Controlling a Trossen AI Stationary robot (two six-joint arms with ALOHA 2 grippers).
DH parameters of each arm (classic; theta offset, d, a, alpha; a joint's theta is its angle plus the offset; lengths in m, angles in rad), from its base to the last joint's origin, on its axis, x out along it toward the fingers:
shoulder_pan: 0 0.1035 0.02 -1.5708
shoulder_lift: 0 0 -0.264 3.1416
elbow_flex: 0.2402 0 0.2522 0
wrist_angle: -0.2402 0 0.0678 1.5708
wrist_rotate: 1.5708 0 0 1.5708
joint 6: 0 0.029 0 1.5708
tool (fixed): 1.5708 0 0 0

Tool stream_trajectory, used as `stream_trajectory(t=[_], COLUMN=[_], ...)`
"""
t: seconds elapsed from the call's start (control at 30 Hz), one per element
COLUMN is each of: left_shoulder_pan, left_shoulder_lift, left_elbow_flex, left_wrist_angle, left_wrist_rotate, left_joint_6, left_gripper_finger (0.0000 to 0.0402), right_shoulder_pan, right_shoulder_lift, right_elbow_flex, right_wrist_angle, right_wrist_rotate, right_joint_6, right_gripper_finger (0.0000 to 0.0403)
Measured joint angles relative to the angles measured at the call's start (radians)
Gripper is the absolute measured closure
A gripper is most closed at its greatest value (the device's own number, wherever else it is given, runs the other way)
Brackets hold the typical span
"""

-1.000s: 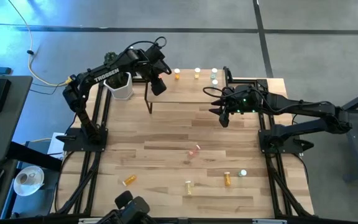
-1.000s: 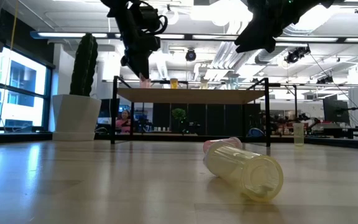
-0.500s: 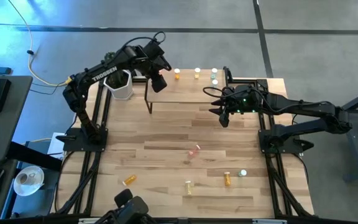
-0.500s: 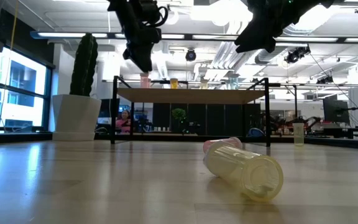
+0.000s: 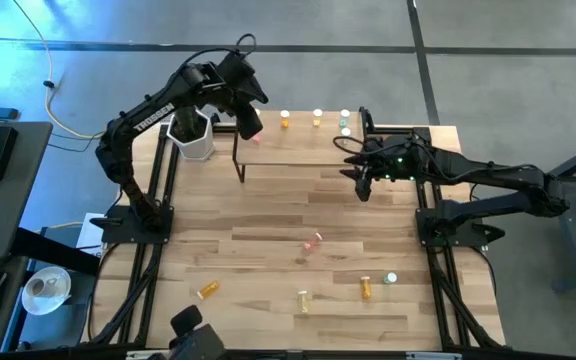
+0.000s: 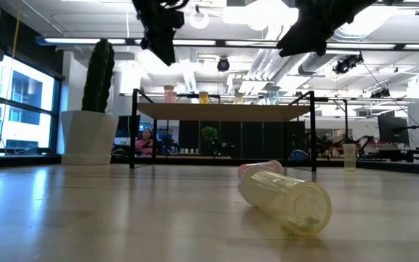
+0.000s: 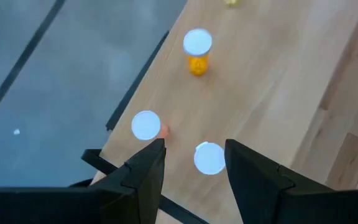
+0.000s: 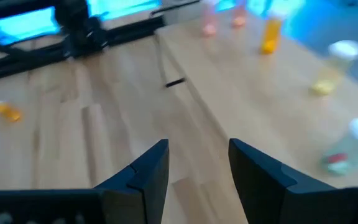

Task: Pick and place medicine bottles onto shelf by color
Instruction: Put the top yellow pill bottle aligned with the other yellow pill bottle on the shelf

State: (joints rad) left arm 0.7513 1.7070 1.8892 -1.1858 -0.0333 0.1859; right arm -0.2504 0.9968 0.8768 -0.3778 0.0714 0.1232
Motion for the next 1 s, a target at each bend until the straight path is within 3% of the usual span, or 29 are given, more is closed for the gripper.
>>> stream_trajectory(t=[0.2,0.43,0.83,1.0], left_shoulder_pan=[-0.013,-0.056,-0.204,-0.281], left_shoulder_lift=[-0.056,-0.184,-0.390,-0.459], left_elbow_flex=[-0.034,-0.323,-0.703,-0.898], left_wrist_angle=[0.031,0.263,0.673,0.961], left_wrist_rotate=[0.035,0.116,0.116,0.113], left_joint_6=[-0.019,-0.064,-0.129,-0.156], left_gripper_finger=[0.0243,0.0243,0.0243,0.0243], right_shoulder_pan=[0.000,-0.032,-0.230,-0.331], right_shoulder_lift=[-0.080,-0.155,-0.220,-0.210], right_elbow_flex=[0.000,0.000,0.001,0.001], right_wrist_angle=[-0.002,-0.080,-0.230,-0.366], right_wrist_rotate=[0.137,0.268,0.234,0.176], right_joint_6=[0.000,0.000,0.113,0.192], right_gripper_finger=[0.0245,0.0245,0.0245,0.0245])
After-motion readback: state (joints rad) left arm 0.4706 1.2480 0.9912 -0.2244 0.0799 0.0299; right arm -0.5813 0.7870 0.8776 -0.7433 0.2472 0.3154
